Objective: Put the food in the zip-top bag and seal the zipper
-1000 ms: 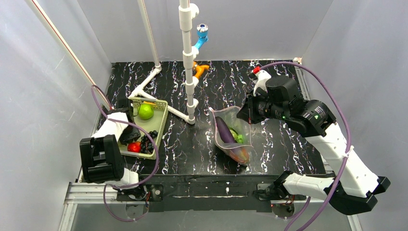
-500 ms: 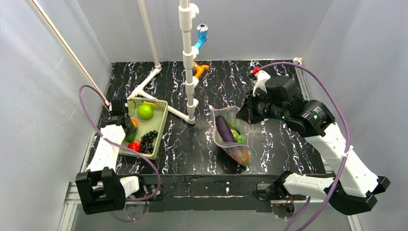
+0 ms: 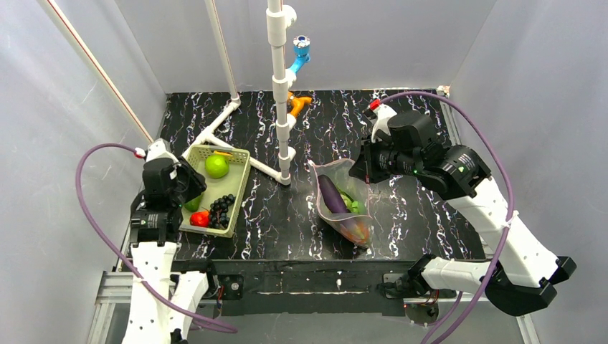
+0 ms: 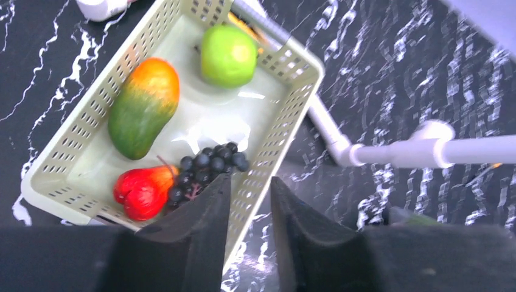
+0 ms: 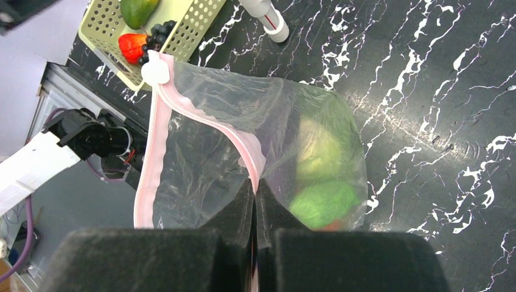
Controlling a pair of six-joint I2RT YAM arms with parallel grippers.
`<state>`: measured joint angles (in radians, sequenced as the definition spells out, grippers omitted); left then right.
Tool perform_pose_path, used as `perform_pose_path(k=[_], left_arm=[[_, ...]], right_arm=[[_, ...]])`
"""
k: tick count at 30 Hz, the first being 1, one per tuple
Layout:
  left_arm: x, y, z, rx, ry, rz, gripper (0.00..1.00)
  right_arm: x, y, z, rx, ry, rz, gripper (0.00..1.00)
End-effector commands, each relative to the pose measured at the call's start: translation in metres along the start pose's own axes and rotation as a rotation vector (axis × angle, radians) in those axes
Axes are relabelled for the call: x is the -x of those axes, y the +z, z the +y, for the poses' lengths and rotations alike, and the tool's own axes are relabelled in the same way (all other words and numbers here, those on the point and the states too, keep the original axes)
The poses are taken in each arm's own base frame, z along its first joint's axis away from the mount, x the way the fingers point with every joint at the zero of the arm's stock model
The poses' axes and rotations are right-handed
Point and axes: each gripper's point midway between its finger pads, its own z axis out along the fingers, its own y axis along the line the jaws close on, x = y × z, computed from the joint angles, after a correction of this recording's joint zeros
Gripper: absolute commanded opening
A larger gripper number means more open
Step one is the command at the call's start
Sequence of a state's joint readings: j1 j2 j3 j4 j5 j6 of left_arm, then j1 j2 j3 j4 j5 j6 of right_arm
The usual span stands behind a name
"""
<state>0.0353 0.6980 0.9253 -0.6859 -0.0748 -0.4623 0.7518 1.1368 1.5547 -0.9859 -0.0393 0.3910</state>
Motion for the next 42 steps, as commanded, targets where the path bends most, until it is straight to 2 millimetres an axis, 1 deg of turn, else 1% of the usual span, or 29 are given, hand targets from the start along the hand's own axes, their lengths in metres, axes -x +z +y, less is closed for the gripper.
perform_pose_path(k=[1, 2, 4, 5, 7, 9, 12, 13, 16, 19, 24, 27, 29, 32, 35, 37, 42], left_arm=[[-0.004, -0.005, 0.002, 0.033, 0.023, 0.081, 0.45], [-0.006, 0.0, 0.007, 0.065, 0.051, 0.105, 0.53], [-0.015, 0.02, 0.02, 0.122, 0.142, 0.17, 0.61], [-0.02, 0.031, 0.03, 0.169, 0.188, 0.195, 0.64], [-0.027, 0.05, 0.052, 0.27, 0.275, 0.25, 0.66], [-0.032, 0.065, 0.067, 0.341, 0.335, 0.283, 0.67], [-0.038, 0.09, 0.07, 0.331, 0.389, 0.286, 0.67], [-0.039, 0.095, 0.071, 0.333, 0.393, 0.292, 0.68], [-0.046, 0.108, 0.076, 0.363, 0.42, 0.369, 0.69], [-0.045, 0.114, 0.09, 0.473, 0.45, 0.435, 0.7], [-0.047, 0.13, 0.106, 0.551, 0.528, 0.474, 0.71], [-0.052, 0.14, 0.114, 0.573, 0.57, 0.494, 0.71], [-0.059, 0.147, 0.113, 0.558, 0.566, 0.5, 0.71], [-0.066, 0.153, 0.113, 0.541, 0.559, 0.517, 0.68], [-0.067, 0.153, 0.113, 0.545, 0.558, 0.523, 0.61], [-0.069, 0.152, 0.112, 0.537, 0.554, 0.529, 0.54], [-0.068, 0.149, 0.108, 0.516, 0.537, 0.527, 0.33]], right_arm=[[0.031, -0.014, 0.015, 0.063, -0.02, -0.127, 0.01], [0.031, -0.014, 0.015, 0.063, -0.019, -0.13, 0.01], [0.03, -0.014, 0.014, 0.06, -0.02, -0.133, 0.01], [0.029, -0.015, 0.013, 0.058, -0.021, -0.132, 0.01], [0.027, -0.017, 0.012, 0.057, -0.021, -0.134, 0.01], [0.026, -0.019, 0.011, 0.055, -0.022, -0.139, 0.01], [0.026, -0.022, 0.01, 0.051, -0.028, -0.148, 0.01], [0.026, -0.023, 0.01, 0.049, -0.031, -0.149, 0.01], [0.026, -0.024, 0.009, 0.047, -0.032, -0.15, 0.01], [0.026, -0.023, 0.01, 0.051, -0.03, -0.15, 0.01], [0.026, -0.02, 0.013, 0.064, -0.024, -0.143, 0.01], [0.027, -0.019, 0.014, 0.071, -0.023, -0.137, 0.01], [0.027, -0.018, 0.015, 0.074, -0.023, -0.134, 0.01], [0.028, -0.017, 0.016, 0.072, -0.022, -0.126, 0.01], [0.028, -0.017, 0.016, 0.074, -0.019, -0.126, 0.01], [0.028, -0.016, 0.016, 0.076, -0.015, -0.126, 0.01], [0.027, -0.015, 0.017, 0.078, -0.011, -0.121, 0.01]])
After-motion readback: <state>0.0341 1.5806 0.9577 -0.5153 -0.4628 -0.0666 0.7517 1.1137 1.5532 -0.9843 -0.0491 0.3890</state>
